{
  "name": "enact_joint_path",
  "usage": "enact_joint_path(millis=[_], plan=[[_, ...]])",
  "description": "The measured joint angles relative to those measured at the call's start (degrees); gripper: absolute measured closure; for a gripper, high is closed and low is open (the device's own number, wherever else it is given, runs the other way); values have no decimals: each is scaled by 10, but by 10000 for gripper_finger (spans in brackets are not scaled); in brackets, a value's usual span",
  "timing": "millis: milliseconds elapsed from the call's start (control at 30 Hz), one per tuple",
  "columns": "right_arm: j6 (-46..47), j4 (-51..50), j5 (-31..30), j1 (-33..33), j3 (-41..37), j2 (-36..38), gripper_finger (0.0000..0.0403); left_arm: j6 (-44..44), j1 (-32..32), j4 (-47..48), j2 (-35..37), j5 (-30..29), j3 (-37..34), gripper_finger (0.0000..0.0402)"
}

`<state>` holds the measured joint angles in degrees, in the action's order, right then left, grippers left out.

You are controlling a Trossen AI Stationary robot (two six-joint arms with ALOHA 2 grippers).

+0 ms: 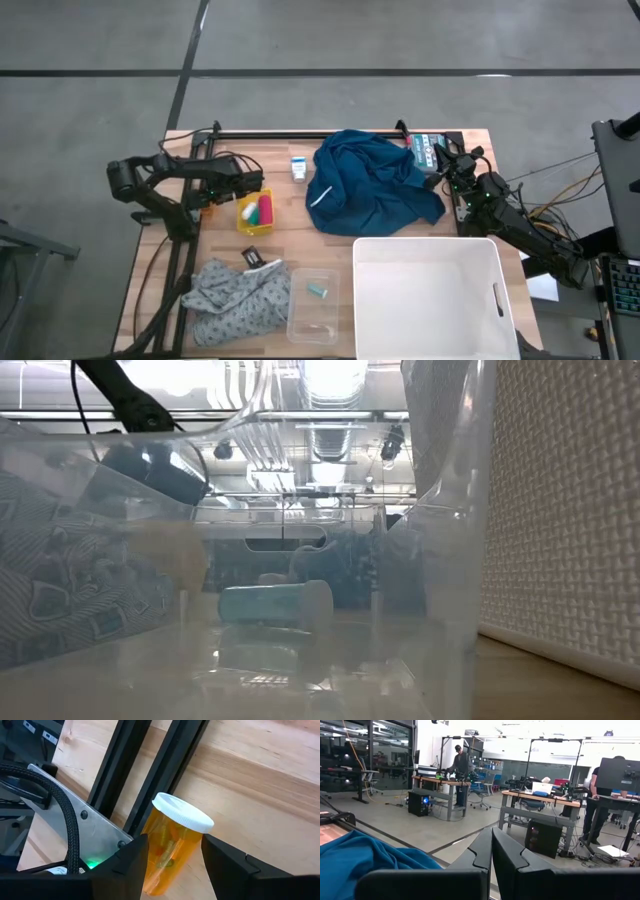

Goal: Pick & Place Medicine items
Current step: Put the orange pill bottle into the transparent bin

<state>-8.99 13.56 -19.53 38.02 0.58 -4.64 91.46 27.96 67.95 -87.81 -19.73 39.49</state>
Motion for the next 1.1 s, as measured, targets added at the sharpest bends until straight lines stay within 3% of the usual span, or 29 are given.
enact_joint_path(millis=[800, 1100], plan=[[0, 0, 0, 0, 0, 0, 394, 0, 2, 14, -1, 13, 23, 216], [0, 0, 0, 0, 0, 0, 394, 1, 2, 59, -1, 29, 74, 216]])
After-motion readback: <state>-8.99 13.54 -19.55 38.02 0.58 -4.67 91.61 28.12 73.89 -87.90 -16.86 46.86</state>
